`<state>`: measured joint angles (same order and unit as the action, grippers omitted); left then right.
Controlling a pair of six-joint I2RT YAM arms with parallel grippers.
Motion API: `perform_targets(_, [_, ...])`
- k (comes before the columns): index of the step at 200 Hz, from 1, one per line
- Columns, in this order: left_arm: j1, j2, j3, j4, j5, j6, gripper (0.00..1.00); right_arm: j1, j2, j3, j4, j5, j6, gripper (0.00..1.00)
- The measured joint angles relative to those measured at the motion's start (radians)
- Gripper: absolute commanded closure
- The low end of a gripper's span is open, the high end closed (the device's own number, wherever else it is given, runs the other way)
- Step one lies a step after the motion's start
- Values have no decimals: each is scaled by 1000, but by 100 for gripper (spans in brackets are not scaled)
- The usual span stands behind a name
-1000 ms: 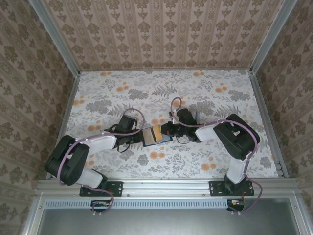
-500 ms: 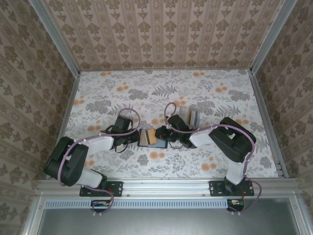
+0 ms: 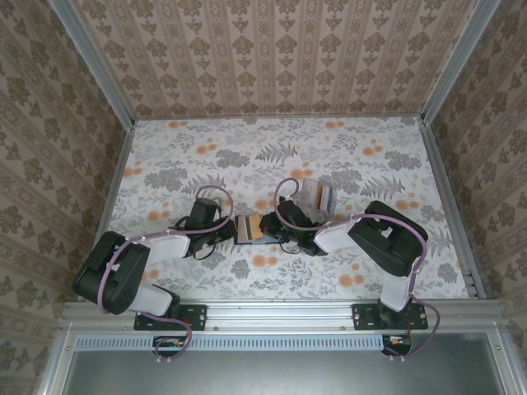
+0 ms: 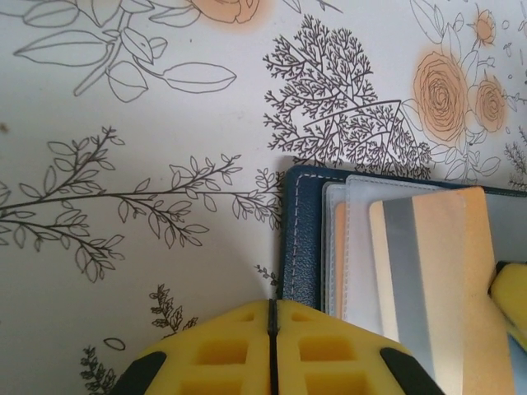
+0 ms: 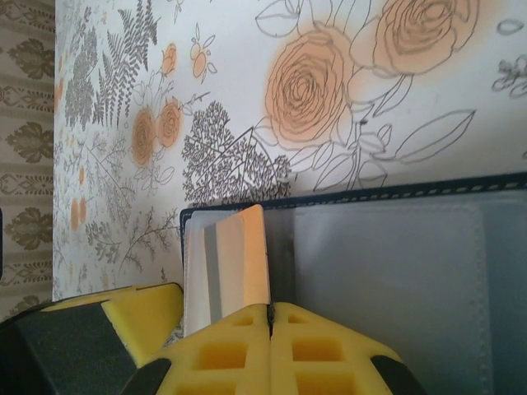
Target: Put the credit cards into the card holder
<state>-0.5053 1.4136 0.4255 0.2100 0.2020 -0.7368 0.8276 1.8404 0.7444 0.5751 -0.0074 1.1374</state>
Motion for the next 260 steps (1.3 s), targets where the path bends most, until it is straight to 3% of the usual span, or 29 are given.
perform_targets(54, [-5, 1, -7, 18, 0, -27, 91, 15, -53, 9, -138, -6, 12, 71])
perform_targets(137, [-18, -19, 7, -61, 49, 11, 84, -23, -140, 131, -505, -108, -60, 58])
perform_targets(260, [-51, -16, 7, -78, 90, 34, 85, -25, -37, 221, -610, -211, -68, 65])
